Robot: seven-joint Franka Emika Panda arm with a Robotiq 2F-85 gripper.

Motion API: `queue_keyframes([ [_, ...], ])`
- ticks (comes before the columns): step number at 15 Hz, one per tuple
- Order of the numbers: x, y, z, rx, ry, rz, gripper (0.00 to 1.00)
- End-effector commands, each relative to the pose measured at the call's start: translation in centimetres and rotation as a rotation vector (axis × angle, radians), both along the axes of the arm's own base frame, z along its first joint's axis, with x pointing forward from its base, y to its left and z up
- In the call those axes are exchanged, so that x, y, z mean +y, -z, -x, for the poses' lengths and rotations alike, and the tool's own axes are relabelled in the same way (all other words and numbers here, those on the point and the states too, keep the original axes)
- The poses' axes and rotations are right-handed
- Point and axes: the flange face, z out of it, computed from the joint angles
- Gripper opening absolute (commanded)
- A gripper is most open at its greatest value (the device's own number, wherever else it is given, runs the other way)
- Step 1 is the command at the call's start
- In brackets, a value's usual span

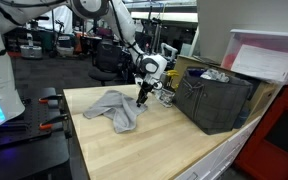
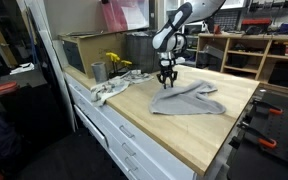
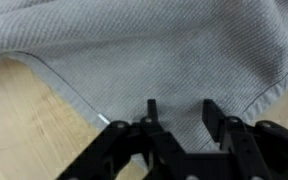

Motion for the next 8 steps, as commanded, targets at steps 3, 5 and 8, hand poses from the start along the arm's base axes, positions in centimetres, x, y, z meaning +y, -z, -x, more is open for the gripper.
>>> queue_keyframes([
  [3, -0.7, -1.5, -0.6, -0.019, -0.008, -0.024, 0.05],
  [5, -0.7, -1.9, -0.7, -0.025, -0.011, -0.022, 0.0],
  [8, -0.1, -0.8, -0.1, 0.007, -0.03, -0.016, 0.26],
])
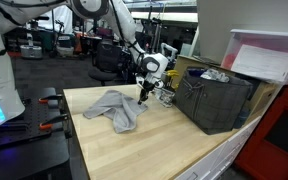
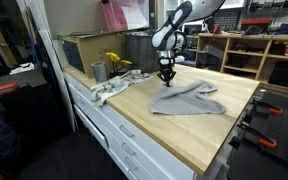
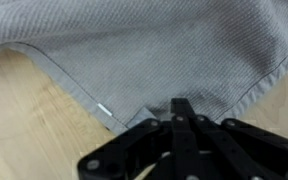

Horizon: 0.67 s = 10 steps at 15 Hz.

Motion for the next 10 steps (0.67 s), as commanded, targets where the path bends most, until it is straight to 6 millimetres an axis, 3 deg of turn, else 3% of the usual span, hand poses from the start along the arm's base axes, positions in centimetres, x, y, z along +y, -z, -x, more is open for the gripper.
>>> queue_keyframes([
  [1, 0.5, 0.4, 0.6, 0.033, -0.04, -0.019, 0.27],
  [3, 1.3, 1.2, 0.8, 0.062, -0.069, -0.001, 0.35],
  [6, 2.4, 2.0, 0.9, 0.084, -0.11, 0.012, 0.57],
  [7, 2.8, 2.0, 0.9, 0.088, -0.123, 0.014, 0.16],
  [9, 3.3, 2.2, 1.0, 0.091, -0.138, 0.017, 0.19],
  [10, 3.4, 2.2, 1.0, 0.09, -0.142, 0.018, 0.12],
])
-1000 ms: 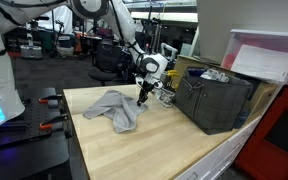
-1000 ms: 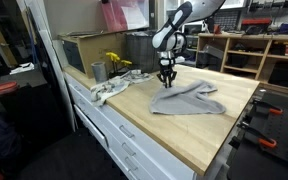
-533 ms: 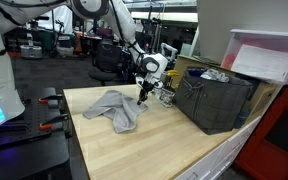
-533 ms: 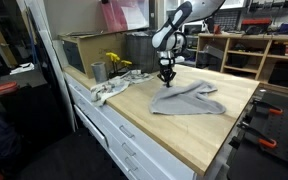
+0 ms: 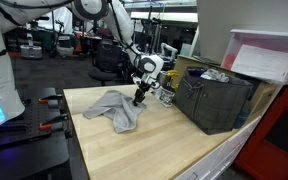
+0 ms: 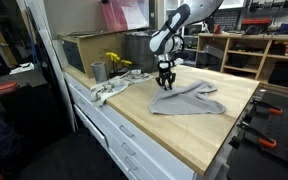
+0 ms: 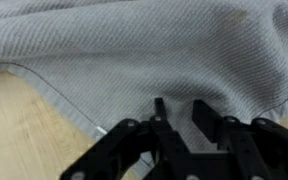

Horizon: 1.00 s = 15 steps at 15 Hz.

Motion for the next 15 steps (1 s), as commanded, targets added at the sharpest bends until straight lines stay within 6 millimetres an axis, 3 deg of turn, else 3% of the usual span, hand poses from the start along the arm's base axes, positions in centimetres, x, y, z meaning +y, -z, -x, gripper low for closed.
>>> queue_keyframes([
  [1, 0.7, 0.7, 0.3, 0.025, -0.039, -0.006, 0.05],
  [2, 0.8, 0.8, 0.3, 0.024, -0.041, -0.007, 0.0],
  [6, 0.5, 0.3, 0.0, 0.007, -0.036, 0.007, 0.0],
  [9, -0.5, -1.0, -0.8, -0.027, -0.027, 0.032, 0.0],
  [11, -1.6, -2.9, -1.9, -0.075, -0.017, 0.056, 0.0],
  [15, -3.9, -8.5, -5.0, -0.212, 0.017, 0.076, 0.0],
])
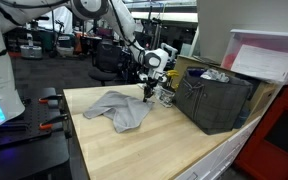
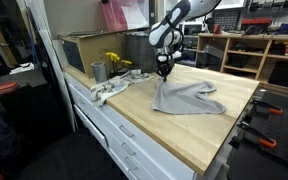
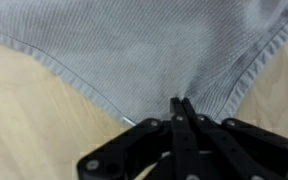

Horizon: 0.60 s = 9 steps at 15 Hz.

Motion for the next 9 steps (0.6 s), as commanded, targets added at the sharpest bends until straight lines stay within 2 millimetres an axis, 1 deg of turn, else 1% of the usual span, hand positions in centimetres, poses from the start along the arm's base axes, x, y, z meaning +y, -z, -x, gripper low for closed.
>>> queue_keyframes([
  [1, -1.7, -5.4, -2.6, -0.106, 0.008, 0.012, 0.21],
  [2, -1.8, -6.4, -3.2, -0.128, 0.007, 0.011, 0.29],
  [3, -1.8, -7.3, -3.6, -0.148, 0.003, 0.01, 0.35],
  [4, -1.7, -8.0, -4.0, -0.166, -0.001, 0.007, 0.41],
  [5, -1.6, -8.5, -4.2, -0.18, -0.002, 0.009, 0.5],
  [6, -1.5, -9.0, -4.3, -0.191, -0.004, 0.014, 0.57],
  [7, -1.4, -9.4, -4.3, -0.196, -0.005, 0.02, 0.66],
  [9, -1.7, -9.8, -3.4, -0.17, 0.017, 0.03, 0.81],
])
